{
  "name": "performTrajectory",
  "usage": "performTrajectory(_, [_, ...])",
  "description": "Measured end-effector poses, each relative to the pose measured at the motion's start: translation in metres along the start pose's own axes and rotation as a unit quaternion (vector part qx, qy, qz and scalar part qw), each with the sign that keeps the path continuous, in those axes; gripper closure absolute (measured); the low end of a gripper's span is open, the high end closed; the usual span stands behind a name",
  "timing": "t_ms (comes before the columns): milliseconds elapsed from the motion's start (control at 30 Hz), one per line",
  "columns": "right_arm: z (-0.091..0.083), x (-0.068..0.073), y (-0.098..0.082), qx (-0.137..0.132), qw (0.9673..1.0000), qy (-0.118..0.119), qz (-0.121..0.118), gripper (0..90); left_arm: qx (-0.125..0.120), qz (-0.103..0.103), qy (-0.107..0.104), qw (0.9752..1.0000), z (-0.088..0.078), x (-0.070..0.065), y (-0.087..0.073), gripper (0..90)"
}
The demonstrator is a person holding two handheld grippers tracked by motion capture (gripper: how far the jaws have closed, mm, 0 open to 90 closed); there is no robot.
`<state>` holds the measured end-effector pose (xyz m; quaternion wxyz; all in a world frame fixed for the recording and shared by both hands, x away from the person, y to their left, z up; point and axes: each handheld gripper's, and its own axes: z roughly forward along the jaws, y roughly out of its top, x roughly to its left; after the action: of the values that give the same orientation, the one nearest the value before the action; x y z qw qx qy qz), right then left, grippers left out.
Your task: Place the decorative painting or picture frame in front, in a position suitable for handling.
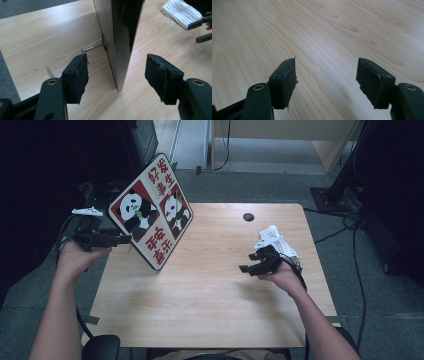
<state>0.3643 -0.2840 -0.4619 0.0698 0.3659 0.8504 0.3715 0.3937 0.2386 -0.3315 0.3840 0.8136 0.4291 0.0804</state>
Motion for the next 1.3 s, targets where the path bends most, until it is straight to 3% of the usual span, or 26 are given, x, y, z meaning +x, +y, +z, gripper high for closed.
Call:
performTrajectory(233, [0.001,0.0,0.0,0.003,1.0,0.001,0.0,32.8,0.002,-0.002,0.003,1.0,-0.008,0.004,0.025,35.6])
performTrajectory(600, [0.001,0.0,-0.001,0.008,1.0,0.002,-0.004,32.8,0.017,0.014,0.008,0.9997,-0.013,0.005,0.067,36.6])
performTrajectory(633, [0.002,0.0,-0.001,0.01,0.9999,0.002,-0.005,32.8,0.023,0.02,0.019,0.9994,-0.012,0.005,0.073,36.6])
performTrajectory(900, [0.003,0.0,-0.001,0.012,0.9999,0.006,-0.007,33.5,0.036,0.029,0.024,0.9987,-0.009,0.006,0.095,38.1])
performTrajectory(1300, [0.002,0.003,-0.001,0.007,0.9998,0.009,-0.019,36.5,0.047,0.025,0.019,0.9984,-0.001,0.013,0.124,42.2])
